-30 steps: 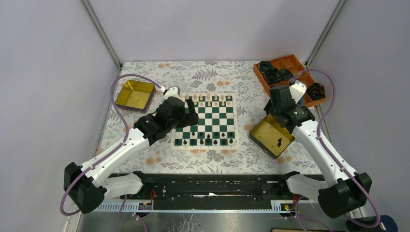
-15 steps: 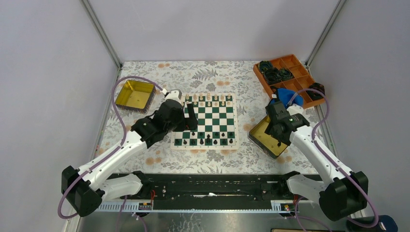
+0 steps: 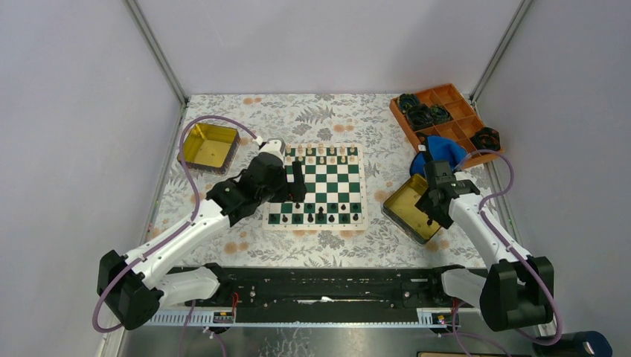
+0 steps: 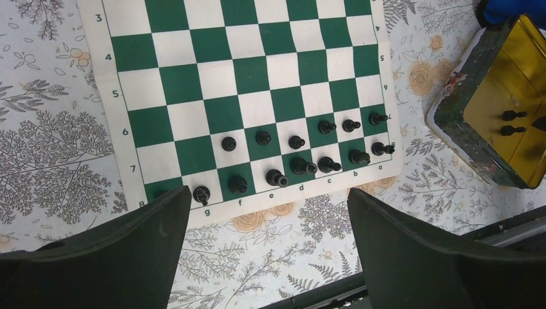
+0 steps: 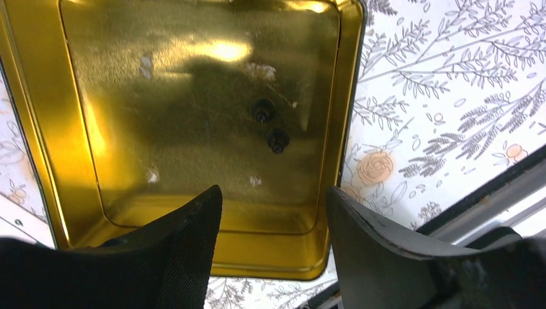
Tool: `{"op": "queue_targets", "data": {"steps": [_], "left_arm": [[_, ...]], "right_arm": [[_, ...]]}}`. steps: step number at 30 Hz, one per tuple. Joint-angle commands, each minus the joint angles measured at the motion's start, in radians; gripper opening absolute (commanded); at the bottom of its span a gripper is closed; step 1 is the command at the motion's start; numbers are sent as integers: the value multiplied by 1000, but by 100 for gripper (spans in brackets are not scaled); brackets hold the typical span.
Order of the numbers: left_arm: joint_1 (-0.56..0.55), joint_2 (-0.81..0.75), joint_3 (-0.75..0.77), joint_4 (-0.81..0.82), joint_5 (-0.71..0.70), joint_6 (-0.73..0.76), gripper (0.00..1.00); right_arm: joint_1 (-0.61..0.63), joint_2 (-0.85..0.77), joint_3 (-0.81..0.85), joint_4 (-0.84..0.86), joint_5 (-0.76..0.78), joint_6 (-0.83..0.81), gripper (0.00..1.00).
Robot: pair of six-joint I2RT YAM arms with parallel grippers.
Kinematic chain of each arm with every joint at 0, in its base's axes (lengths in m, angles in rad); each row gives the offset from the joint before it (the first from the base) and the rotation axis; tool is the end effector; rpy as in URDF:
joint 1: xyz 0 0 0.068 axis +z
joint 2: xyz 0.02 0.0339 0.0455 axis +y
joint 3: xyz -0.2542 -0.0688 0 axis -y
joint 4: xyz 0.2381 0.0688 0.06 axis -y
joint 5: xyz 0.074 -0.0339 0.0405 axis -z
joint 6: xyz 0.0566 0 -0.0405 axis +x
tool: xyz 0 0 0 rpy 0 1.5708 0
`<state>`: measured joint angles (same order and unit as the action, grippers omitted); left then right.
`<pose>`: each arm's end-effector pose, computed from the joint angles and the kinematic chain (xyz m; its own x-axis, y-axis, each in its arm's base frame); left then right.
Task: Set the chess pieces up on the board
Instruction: Pick up the chess piece from the storage box.
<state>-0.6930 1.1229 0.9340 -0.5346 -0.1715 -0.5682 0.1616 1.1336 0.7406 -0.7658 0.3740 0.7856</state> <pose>0.2003 -0.1538 0.2709 -0.7151 -0.0954 -0.6925 0.1736 0.9354 -0.3081 0.2067 0.0127 0.1919 -0.6432 0.5622 -0.5199 0.6358 0.7704 0.0465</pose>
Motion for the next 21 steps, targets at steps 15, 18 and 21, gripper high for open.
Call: {"op": "queue_targets", "data": {"steps": [15, 18, 21], "left_arm": [[0, 27, -25, 99, -3, 35, 99], [0, 32, -29, 100, 1, 35, 99], [0, 33, -31, 102, 1, 35, 99]], "right_arm": [[-92, 141, 4, 184, -61, -86, 54], [-100, 151, -5, 198, -65, -89, 50], [-107, 161, -11, 208, -69, -93, 48]]}}
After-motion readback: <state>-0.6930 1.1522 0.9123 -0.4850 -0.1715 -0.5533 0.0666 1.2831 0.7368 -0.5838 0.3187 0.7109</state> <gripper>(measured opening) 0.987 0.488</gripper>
